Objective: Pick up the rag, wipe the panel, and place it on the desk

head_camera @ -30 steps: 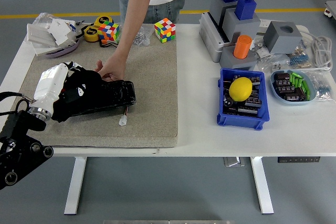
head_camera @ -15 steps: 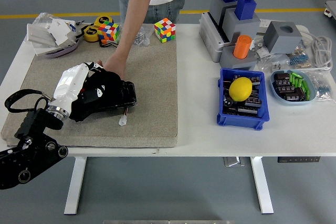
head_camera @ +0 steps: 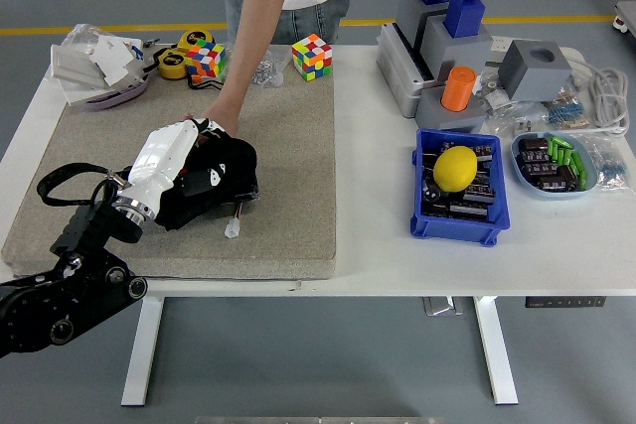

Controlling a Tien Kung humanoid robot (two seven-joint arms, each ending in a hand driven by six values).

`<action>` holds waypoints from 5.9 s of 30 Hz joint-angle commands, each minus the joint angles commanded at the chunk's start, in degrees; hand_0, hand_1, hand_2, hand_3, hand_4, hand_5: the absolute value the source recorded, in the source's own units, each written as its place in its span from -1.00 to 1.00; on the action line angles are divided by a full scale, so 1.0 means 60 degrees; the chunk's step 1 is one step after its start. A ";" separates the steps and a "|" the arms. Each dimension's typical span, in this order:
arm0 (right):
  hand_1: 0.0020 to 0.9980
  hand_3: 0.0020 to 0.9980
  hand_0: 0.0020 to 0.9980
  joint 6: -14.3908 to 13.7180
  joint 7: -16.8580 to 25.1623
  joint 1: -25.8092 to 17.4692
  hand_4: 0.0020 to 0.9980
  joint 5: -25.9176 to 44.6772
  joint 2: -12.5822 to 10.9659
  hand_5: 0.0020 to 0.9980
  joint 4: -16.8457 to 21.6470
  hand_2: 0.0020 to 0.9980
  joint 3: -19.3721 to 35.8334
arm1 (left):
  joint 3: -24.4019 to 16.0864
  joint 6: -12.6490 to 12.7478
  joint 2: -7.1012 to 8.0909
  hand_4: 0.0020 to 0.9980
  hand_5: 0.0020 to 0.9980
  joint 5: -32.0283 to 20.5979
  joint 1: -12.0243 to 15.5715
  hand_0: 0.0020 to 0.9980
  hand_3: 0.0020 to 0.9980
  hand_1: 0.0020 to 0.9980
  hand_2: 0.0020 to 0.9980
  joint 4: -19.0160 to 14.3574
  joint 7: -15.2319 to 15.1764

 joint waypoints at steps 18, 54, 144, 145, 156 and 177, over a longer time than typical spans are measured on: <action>0.25 0.20 0.52 0.0009 -0.0006 -0.0023 0.96 0.0010 0.0028 0.18 -0.0019 0.39 0.0040 | 0.0121 0.0000 -0.0174 -0.09 -1.00 0.0062 -0.0081 -0.60 0.11 -0.73 0.10 -0.0338 0.0010; 0.25 0.20 0.52 0.0012 0.0003 -0.0106 0.96 -0.0029 0.0122 0.18 -0.0084 0.39 0.0235 | -0.1057 0.0000 0.0969 -0.09 -1.00 0.0298 0.0955 -0.60 0.11 -0.73 0.10 0.0032 -0.0122; 0.25 0.20 0.52 0.0049 0.0018 -0.0065 0.96 -0.0031 0.0052 0.18 -0.0096 0.39 0.0185 | 0.0204 0.0000 -0.0002 -0.09 -1.00 0.0262 -0.0056 -0.61 0.11 -0.73 0.10 -0.0367 0.0026; 0.25 0.20 0.52 0.0053 0.0014 -0.0060 0.96 -0.0035 0.0051 0.18 -0.0099 0.39 0.0174 | 0.0236 0.0000 -0.0027 -0.09 -1.00 0.0262 -0.0091 -0.61 0.11 -0.73 0.10 -0.0376 0.0042; 0.25 0.20 0.52 0.0044 -0.0001 -0.0083 0.96 -0.0038 0.0044 0.18 -0.0093 0.39 0.0171 | 0.0283 0.0000 -0.0089 -0.09 -1.00 0.0213 -0.0102 -0.61 0.11 -0.74 0.10 -0.0307 0.0049; 0.25 0.20 0.52 0.0030 0.0022 -0.0172 0.96 -0.0063 0.0113 0.18 -0.0108 0.39 0.0251 | -0.0527 0.0000 0.0748 -0.08 -1.00 0.0446 0.0509 -0.62 0.11 -0.74 0.09 -0.0203 0.0016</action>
